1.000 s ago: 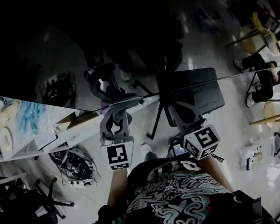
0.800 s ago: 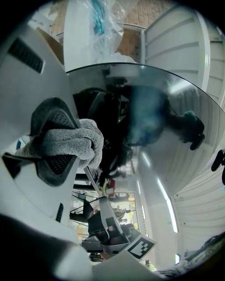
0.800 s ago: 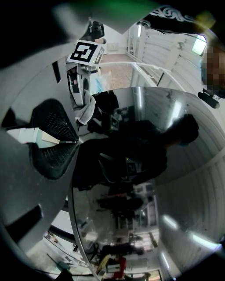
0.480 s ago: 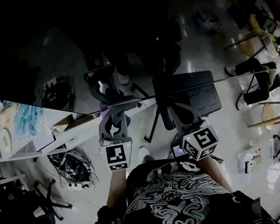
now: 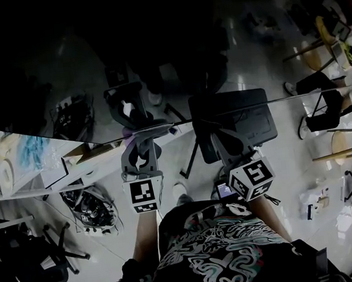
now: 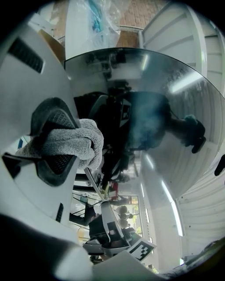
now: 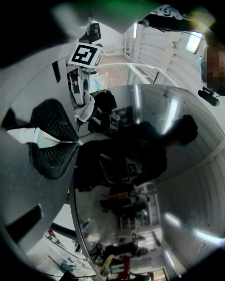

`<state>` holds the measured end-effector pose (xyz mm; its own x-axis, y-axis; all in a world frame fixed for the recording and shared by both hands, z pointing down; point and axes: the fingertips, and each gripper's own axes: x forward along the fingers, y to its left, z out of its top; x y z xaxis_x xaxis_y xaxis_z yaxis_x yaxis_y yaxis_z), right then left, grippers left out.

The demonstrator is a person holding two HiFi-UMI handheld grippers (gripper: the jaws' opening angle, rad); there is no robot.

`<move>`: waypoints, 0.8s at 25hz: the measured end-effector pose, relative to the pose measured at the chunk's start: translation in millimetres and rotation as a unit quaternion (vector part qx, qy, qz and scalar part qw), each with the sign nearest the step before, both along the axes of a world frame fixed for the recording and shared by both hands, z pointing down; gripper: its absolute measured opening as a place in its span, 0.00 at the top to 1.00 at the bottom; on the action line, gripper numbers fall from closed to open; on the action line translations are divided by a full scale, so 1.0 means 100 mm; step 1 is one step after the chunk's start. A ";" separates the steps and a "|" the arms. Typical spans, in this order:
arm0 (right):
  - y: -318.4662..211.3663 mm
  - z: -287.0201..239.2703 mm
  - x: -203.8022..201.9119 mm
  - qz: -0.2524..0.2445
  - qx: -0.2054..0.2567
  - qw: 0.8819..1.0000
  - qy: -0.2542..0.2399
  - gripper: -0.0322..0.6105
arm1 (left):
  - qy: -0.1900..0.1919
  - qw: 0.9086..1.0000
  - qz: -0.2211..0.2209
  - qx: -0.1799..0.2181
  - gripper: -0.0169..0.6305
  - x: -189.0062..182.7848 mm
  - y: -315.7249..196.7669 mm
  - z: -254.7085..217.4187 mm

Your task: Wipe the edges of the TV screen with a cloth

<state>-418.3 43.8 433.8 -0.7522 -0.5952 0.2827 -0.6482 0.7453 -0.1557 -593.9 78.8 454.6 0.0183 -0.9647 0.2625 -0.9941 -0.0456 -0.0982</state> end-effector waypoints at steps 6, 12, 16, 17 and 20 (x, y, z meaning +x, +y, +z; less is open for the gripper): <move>0.00 0.01 0.07 0.001 0.000 1.000 -0.002 0.89 | 0.000 1.000 -0.003 -0.006 0.86 0.03 0.00 0.00; -0.06 -0.01 0.17 0.003 0.003 1.000 -0.002 0.89 | -0.001 1.000 -0.007 -0.008 0.86 0.10 -0.04 0.00; -0.08 -0.03 0.20 0.006 0.003 1.000 -0.001 0.89 | 0.003 1.000 -0.009 -0.008 0.86 0.11 -0.04 0.00; -0.09 -0.03 0.20 0.007 0.003 1.000 0.000 0.89 | 0.004 1.000 -0.009 -0.009 0.86 0.12 -0.04 0.00; -0.11 -0.02 0.20 0.008 0.003 1.000 0.004 0.89 | 0.004 1.000 -0.008 -0.012 0.86 0.13 -0.04 0.01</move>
<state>-398.7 32.8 432.3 -0.7402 -0.6094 0.2842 -0.6616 0.7355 -0.1461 -581.3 74.7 455.6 0.0059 -0.9582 0.2860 -0.9955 -0.0326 -0.0888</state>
